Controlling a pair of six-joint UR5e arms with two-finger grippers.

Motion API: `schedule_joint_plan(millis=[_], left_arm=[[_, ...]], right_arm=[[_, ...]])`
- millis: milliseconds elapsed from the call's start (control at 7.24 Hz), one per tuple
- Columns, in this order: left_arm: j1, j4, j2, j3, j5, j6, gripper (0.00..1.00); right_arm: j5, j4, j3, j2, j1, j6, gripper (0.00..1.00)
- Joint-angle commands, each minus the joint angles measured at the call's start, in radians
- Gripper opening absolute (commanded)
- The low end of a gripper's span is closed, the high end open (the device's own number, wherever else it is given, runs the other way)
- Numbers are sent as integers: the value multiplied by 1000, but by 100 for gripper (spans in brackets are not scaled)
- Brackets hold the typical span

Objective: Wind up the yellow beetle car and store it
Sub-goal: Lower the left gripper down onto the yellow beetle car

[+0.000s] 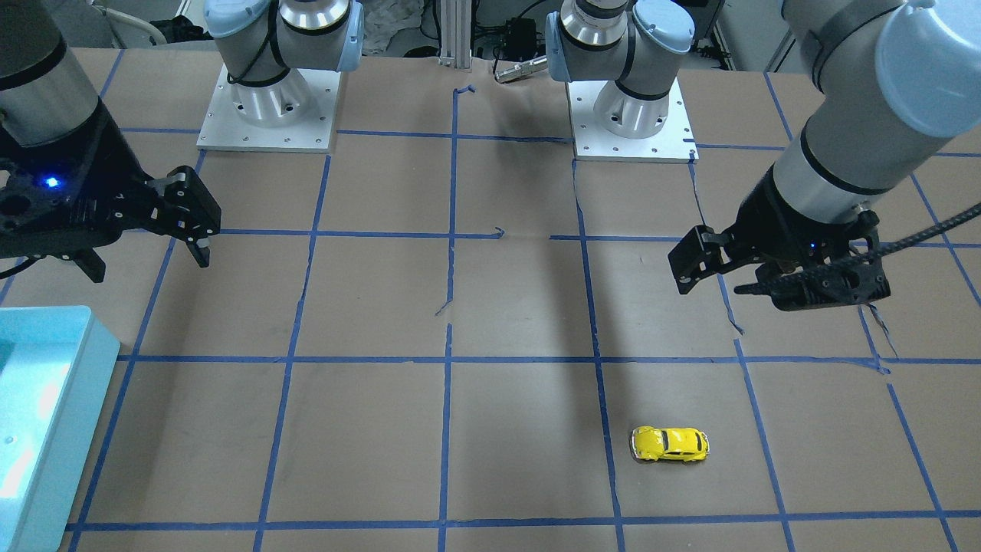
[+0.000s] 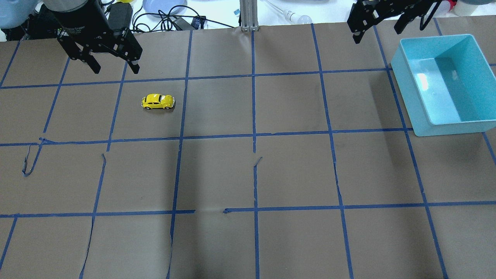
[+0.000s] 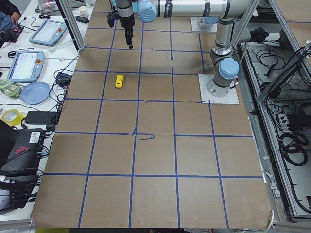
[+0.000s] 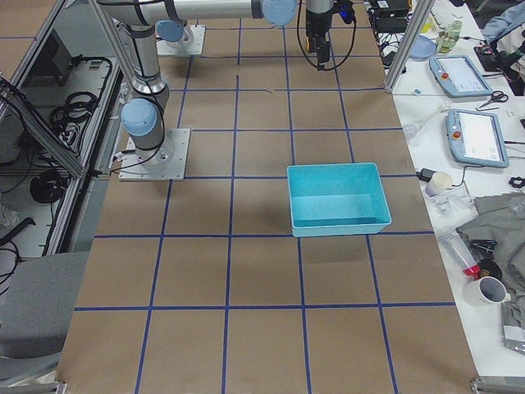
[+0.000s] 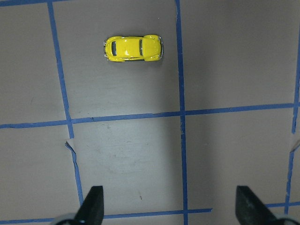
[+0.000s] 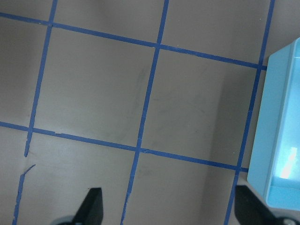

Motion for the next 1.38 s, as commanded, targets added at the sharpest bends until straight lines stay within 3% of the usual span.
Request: schedule_joint_plan(millis=[0,276,553,967,1243], left_arm=[[0,166,-40,-11,1,-368,100],[3,368,-86,-96,4,-613,100],[5,443,-143,-155,0,-927,100],[8,503,-241,-161,3,-1103,100],[36,527,-289,-164,-2,-1124,100]], right_arm=[[0,0,0,0,0,0,100],[0,0,0,0,1,0,100],[-1,0,0,-2,0,0,100],[0,0,0,-2,1,0,100],[0,0,0,-2,1,0,100]])
